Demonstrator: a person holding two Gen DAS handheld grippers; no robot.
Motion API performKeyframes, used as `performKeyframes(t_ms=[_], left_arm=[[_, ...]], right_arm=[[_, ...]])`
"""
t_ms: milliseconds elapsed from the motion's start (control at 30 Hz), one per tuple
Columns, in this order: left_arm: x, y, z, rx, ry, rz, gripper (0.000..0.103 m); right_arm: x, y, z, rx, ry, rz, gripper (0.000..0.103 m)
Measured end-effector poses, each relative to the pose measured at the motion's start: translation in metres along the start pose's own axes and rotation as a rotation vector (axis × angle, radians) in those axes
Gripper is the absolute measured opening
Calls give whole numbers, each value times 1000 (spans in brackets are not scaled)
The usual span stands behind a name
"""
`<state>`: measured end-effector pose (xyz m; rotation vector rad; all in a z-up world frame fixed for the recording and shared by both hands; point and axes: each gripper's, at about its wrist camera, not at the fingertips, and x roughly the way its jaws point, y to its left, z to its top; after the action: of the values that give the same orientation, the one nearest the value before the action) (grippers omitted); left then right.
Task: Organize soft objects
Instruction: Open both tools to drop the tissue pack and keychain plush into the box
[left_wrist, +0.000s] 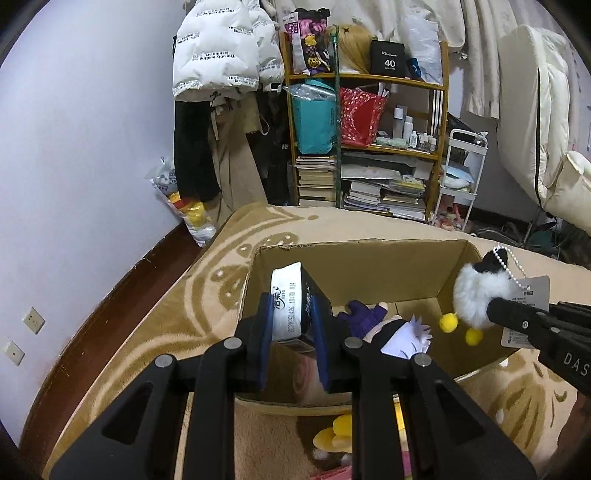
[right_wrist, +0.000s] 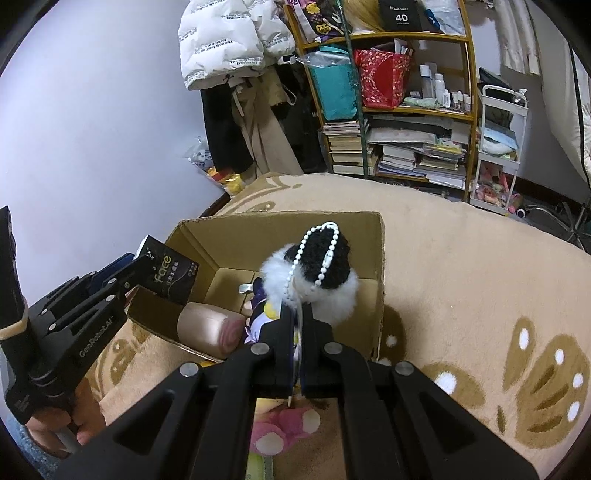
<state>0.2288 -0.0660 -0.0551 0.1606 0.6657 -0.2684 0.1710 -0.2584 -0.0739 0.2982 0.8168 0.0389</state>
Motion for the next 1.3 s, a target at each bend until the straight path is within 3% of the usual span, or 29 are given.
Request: performKeyframes(t_ms=[133, 200, 333, 367, 433, 500, 733, 800, 900, 1067, 1300], left_arm=[[6, -1, 0, 3, 30, 35, 22], [5, 2, 0, -7, 43, 45, 26], [-3, 8, 1, -50, 41, 24, 60], [-7, 8, 1, -44, 24, 38, 60], [-13, 7, 2, -14, 11, 62, 66], [-17, 7, 2, -3, 26, 63, 72], [-38, 13, -2, -13, 68, 45, 85], [-45, 14, -4, -16, 77, 50, 87], [-60, 17, -10, -21, 90, 60, 91], [-81, 17, -22, -18, 106, 80, 95], [-104, 22, -47, -53, 156, 83, 97]], right_arm=[[4, -1, -3, 5, 14, 12, 4], [6, -2, -4, 10, 27, 15, 9], [1, 0, -3, 18, 29, 12, 10], [0, -1, -3, 21, 27, 10, 11], [-3, 0, -4, 34, 24, 13, 22], [-9, 0, -5, 44, 18, 10, 49], [-34, 4, -10, 43, 3, -35, 74], [-42, 5, -13, 48, -3, -52, 89], [-53, 7, -14, 58, -7, -67, 103], [-73, 10, -18, 56, -28, -68, 103], [-88, 24, -34, 50, 11, -109, 103]])
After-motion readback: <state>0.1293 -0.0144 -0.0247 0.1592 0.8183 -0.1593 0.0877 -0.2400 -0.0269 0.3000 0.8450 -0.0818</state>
